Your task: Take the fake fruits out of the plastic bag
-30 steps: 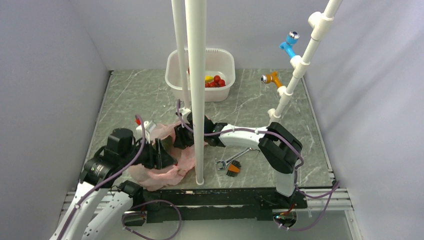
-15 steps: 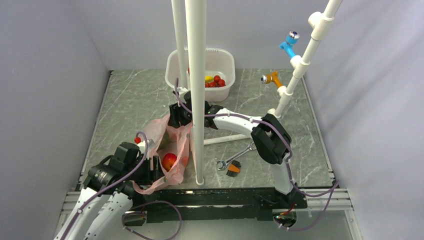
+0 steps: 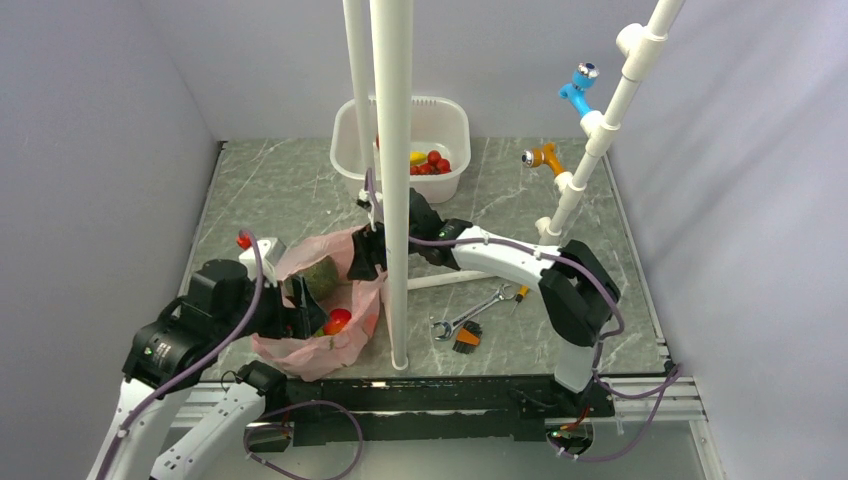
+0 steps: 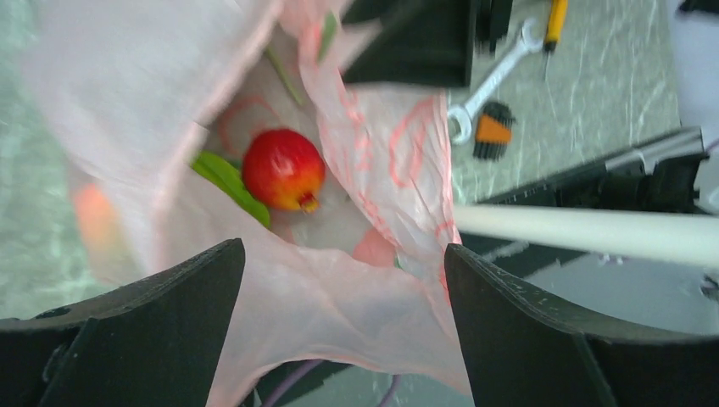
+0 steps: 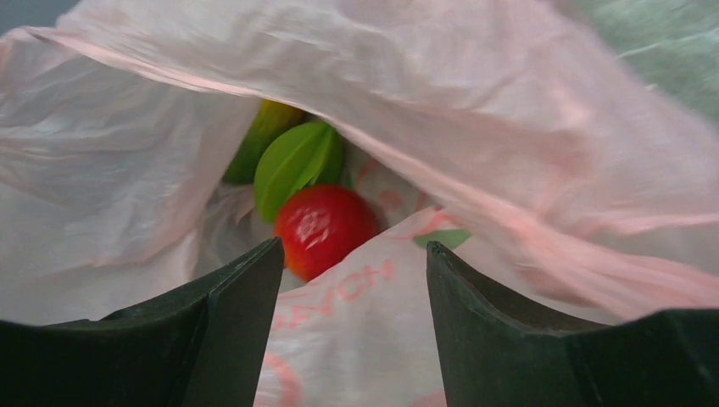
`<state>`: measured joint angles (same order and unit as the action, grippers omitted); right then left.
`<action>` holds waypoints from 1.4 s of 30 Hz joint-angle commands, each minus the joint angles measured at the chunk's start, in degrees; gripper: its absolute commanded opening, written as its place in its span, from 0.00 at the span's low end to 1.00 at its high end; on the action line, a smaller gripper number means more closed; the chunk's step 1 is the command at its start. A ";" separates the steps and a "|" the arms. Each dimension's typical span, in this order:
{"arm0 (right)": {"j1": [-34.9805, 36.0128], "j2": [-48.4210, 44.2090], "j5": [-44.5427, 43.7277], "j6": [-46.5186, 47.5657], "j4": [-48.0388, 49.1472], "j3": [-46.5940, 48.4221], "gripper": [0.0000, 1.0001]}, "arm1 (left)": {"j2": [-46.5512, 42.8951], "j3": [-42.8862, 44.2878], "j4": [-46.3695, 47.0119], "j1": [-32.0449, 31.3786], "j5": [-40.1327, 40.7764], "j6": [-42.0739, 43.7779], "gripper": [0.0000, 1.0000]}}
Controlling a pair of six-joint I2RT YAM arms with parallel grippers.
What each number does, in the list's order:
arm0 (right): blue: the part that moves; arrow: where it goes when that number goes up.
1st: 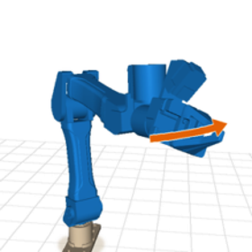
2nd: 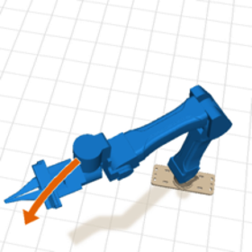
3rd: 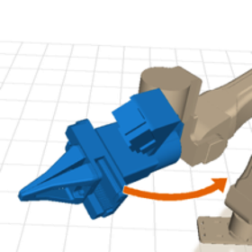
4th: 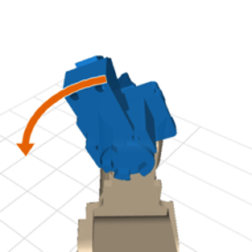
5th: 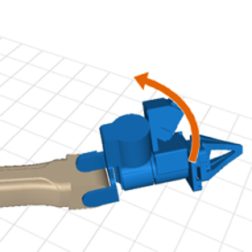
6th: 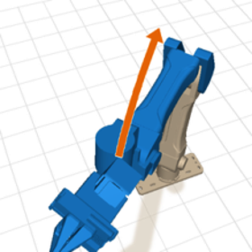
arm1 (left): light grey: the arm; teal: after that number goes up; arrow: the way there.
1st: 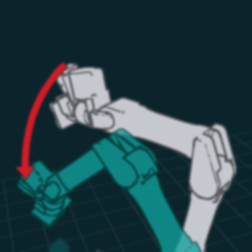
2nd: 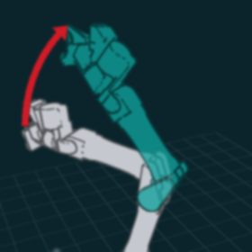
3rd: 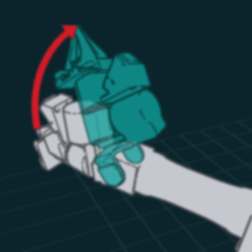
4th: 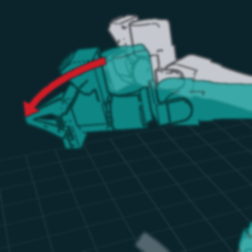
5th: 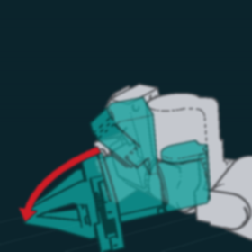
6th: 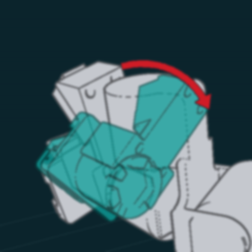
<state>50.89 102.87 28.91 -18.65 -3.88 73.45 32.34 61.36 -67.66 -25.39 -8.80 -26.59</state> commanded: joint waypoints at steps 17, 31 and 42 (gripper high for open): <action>7.28 0.23 0.83 2.58 11.19 -10.10 0.38 | 17.72 -3.75 18.94 0.04 16.72 12.61 0.99; 1.90 -5.03 11.36 0.45 12.64 -9.03 0.56 | 25.18 -7.82 30.95 10.45 13.65 19.08 0.24; 2.23 1.49 14.68 1.75 8.28 2.56 0.64 | 36.72 4.98 38.08 18.88 1.61 20.67 0.00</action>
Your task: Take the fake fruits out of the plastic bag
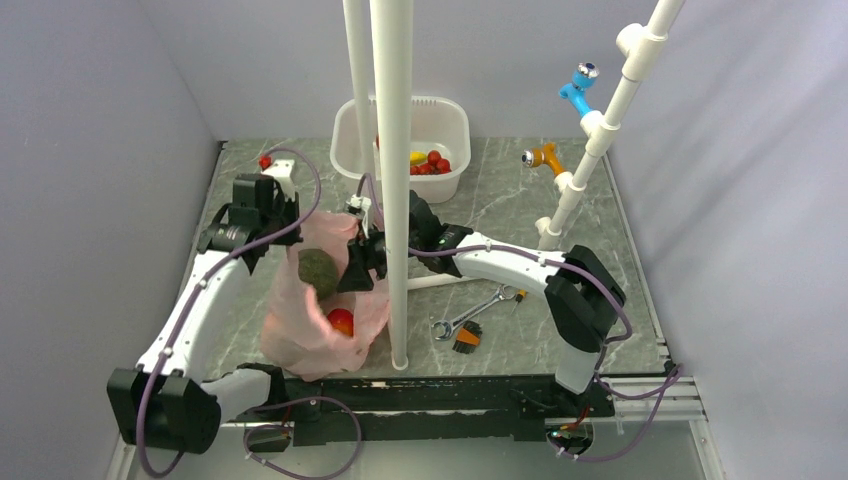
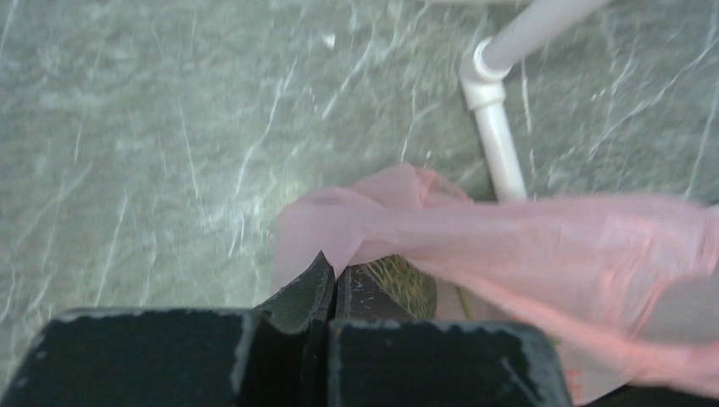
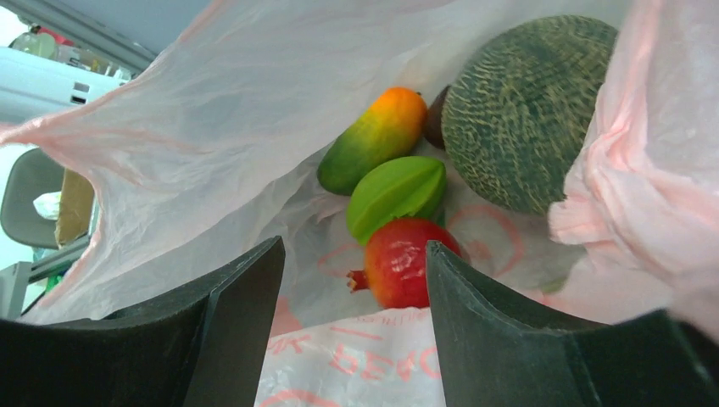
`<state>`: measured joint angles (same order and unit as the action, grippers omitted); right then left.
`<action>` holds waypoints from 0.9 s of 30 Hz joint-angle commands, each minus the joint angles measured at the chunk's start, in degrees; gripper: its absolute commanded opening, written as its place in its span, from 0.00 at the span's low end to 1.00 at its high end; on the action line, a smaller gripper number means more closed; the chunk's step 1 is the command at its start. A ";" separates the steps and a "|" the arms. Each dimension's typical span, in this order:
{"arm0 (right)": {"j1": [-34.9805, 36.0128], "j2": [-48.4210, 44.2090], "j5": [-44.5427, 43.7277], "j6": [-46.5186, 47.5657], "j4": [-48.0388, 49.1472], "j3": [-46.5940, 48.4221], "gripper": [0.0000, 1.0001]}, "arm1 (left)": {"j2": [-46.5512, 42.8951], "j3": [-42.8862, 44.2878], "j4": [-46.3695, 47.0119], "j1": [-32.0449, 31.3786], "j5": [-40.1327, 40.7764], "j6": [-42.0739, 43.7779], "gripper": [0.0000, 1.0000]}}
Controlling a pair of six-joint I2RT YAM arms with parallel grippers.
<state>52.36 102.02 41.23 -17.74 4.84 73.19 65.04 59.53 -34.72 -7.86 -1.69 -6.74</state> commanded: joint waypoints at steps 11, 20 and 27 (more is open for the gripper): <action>0.89 0.75 2.34 2.38 -4.20 6.07 0.63 | 11.78 20.14 4.18 2.41 -10.66 -0.64 0.00; 5.96 6.29 1.93 -0.10 -0.36 6.00 0.64 | 5.25 14.10 -7.10 3.52 -12.82 -1.39 0.65; 6.52 10.52 -0.15 -2.47 2.26 5.25 0.63 | -9.48 9.92 -21.77 3.55 -15.29 -3.14 1.00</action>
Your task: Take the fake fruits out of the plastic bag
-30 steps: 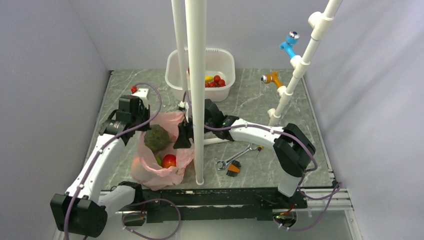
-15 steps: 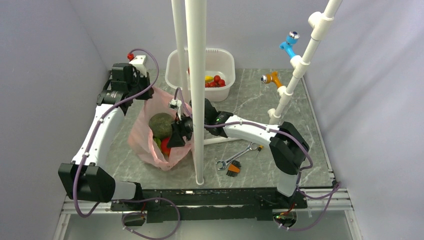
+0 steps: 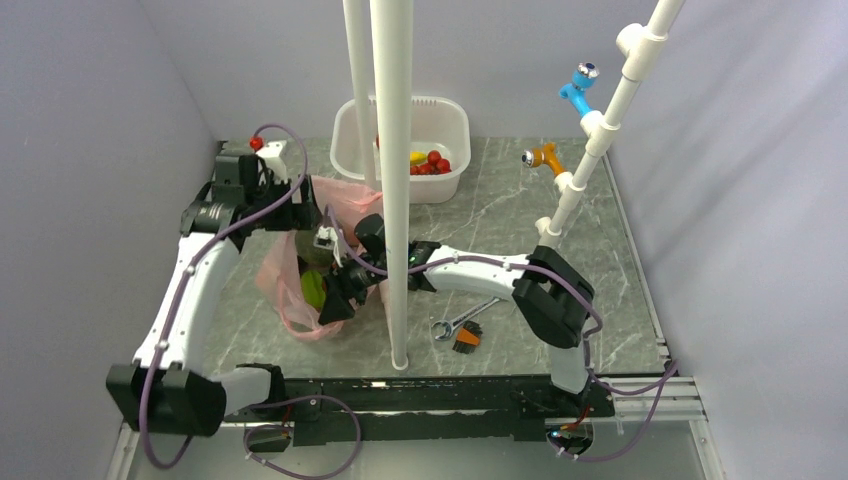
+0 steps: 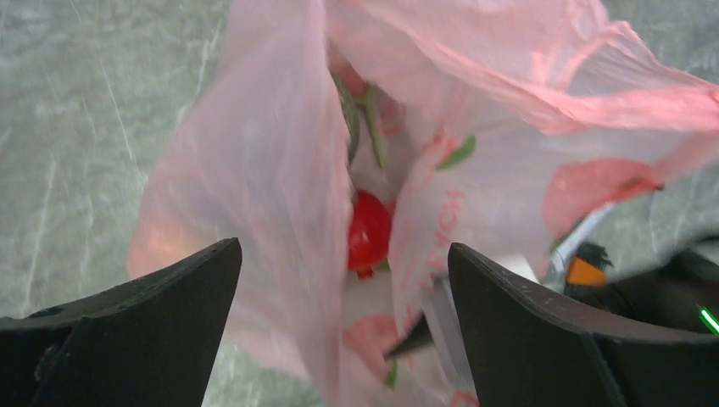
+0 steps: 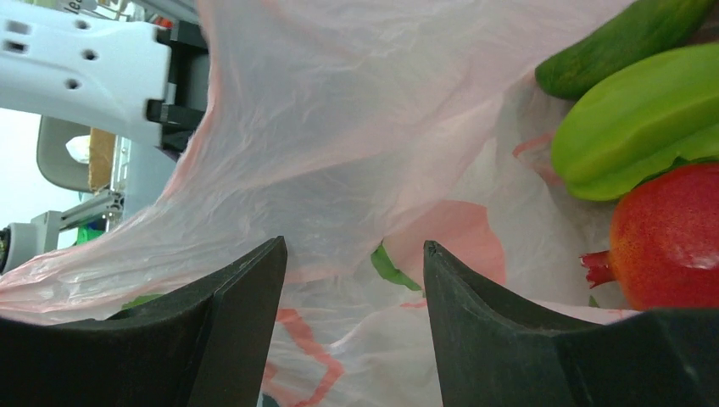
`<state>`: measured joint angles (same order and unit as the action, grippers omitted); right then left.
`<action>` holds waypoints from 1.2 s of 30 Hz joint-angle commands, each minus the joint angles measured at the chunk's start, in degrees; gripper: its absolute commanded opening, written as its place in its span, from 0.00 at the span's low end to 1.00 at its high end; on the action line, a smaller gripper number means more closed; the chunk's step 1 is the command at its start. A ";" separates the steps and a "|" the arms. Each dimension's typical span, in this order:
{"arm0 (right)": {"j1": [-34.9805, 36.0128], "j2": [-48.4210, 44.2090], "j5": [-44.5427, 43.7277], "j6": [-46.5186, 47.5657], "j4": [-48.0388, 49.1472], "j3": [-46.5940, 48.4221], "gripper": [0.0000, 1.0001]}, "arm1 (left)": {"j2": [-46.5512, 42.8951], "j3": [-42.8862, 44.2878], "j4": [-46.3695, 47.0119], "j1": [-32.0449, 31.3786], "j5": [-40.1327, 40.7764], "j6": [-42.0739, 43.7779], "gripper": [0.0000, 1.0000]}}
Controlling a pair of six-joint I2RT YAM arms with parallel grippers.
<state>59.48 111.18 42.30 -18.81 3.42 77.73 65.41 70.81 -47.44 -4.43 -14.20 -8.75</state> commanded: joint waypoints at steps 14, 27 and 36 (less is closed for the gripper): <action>-0.95 3.37 -4.60 -6.91 8.25 -3.25 0.64 | -35.62 -15.33 -20.11 0.09 -0.54 -13.14 0.99; -2.63 -4.38 -16.11 -5.89 6.47 -5.81 0.64 | -46.70 -22.95 -30.68 0.04 1.61 -16.26 0.25; -3.92 -3.23 -31.35 -1.46 4.55 -2.79 0.62 | -49.69 -25.14 -35.30 -0.19 4.31 -17.35 0.00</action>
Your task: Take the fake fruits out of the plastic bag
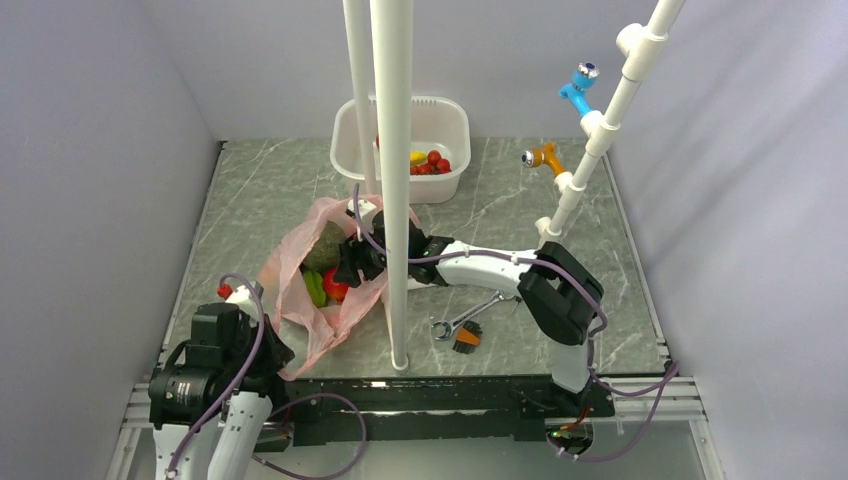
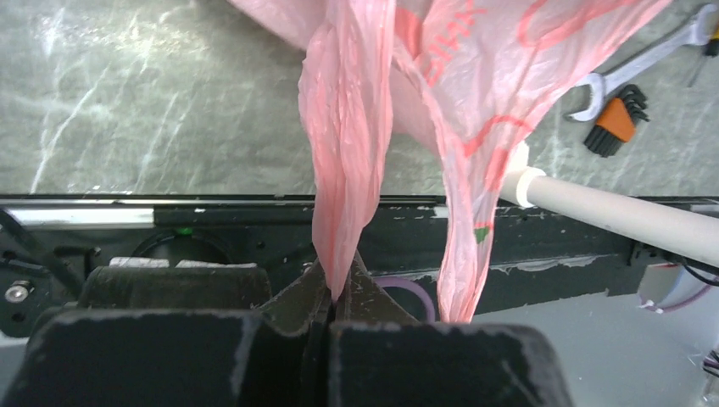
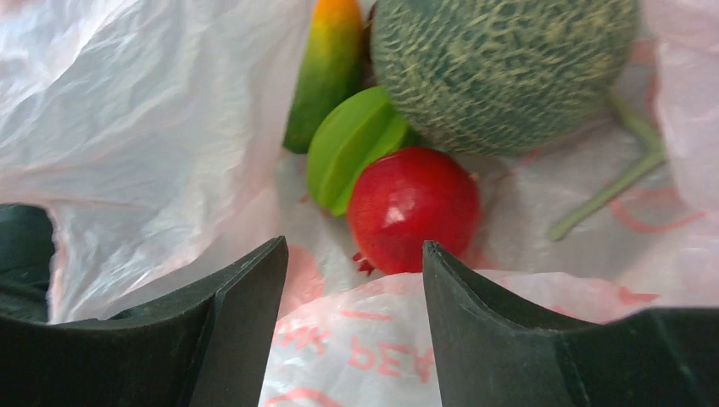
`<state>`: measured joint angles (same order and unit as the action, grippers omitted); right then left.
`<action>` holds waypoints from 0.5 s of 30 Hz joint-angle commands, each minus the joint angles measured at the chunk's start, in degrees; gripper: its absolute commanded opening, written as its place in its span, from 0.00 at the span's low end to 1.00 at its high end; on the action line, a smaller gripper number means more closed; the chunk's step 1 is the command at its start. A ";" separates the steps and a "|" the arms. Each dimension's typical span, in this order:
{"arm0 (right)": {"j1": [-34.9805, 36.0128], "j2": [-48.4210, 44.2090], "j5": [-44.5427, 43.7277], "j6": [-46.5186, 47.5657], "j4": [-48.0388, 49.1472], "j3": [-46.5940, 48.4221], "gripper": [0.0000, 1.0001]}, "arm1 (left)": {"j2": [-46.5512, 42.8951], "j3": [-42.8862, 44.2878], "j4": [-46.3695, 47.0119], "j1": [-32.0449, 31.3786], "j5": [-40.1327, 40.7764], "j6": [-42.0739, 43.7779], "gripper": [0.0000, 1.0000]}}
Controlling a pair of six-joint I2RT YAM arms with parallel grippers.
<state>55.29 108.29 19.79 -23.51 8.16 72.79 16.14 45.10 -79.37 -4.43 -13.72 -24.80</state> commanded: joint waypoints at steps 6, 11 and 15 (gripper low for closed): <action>0.11 3.58 -7.84 6.40 2.00 2.34 0.55 | -3.96 0.26 -2.10 -0.41 4.73 -1.14 0.00; 0.16 6.44 -8.03 9.26 3.60 3.58 0.79 | -5.53 -0.10 -1.31 -0.50 4.62 -1.04 0.00; 0.71 7.74 -10.79 14.07 4.37 4.14 0.97 | -5.60 -0.52 -0.80 -0.50 3.82 -0.82 0.00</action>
<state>55.40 115.50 12.21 -15.51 9.17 74.00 11.00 44.91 -81.32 -4.73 -10.04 -25.19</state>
